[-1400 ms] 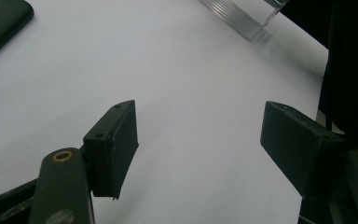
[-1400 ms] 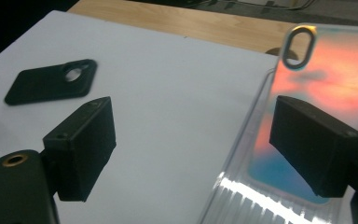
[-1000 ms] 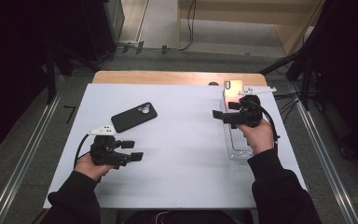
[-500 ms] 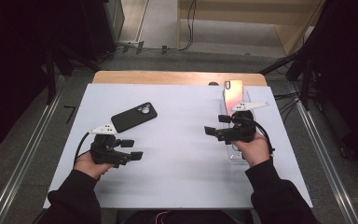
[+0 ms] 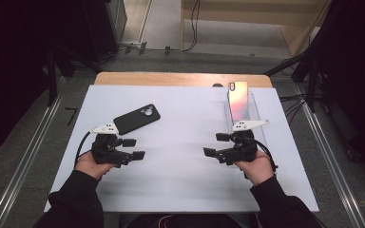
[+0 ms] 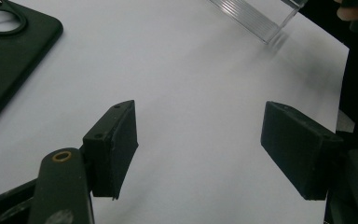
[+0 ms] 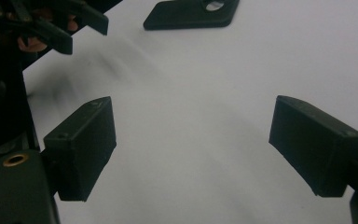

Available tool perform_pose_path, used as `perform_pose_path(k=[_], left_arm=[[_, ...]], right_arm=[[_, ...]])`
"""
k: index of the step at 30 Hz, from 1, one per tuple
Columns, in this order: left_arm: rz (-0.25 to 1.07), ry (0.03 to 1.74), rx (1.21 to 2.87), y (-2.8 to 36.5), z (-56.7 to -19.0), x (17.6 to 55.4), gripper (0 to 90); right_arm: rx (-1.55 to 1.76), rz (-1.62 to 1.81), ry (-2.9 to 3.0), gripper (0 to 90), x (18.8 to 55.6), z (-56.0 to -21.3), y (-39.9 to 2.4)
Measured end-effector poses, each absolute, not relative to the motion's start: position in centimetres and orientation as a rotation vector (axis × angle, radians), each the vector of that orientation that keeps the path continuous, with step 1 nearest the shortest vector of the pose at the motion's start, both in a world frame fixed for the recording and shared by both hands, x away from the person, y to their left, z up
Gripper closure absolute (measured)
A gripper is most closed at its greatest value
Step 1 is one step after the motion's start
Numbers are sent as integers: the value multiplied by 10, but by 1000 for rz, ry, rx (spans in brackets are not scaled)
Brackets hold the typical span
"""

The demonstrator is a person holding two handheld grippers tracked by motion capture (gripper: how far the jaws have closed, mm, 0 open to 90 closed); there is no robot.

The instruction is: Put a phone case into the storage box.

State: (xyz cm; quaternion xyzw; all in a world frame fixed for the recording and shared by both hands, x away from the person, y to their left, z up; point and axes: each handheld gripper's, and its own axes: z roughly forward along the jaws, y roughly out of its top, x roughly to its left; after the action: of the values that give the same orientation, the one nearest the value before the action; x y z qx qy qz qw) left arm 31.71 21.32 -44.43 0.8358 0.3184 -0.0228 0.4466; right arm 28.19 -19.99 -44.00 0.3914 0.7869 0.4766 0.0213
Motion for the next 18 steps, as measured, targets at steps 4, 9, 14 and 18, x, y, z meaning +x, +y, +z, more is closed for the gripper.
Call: perform_pose_path(k=[4,9,14,18], left_arm=[[-52,792,2068,214,-445,318,273],[-49,794,2061,214,-444,319,273],[-32,795,2064,215,-443,324,272],[-11,796,2053,219,-439,332,271]], right_arm=[[1202,1469,2463,130,275,-445,-196],[1189,1455,2488,129,268,-448,-191],[1184,1464,2504,130,262,-452,-190],[1186,1459,2525,130,259,-457,-189]])
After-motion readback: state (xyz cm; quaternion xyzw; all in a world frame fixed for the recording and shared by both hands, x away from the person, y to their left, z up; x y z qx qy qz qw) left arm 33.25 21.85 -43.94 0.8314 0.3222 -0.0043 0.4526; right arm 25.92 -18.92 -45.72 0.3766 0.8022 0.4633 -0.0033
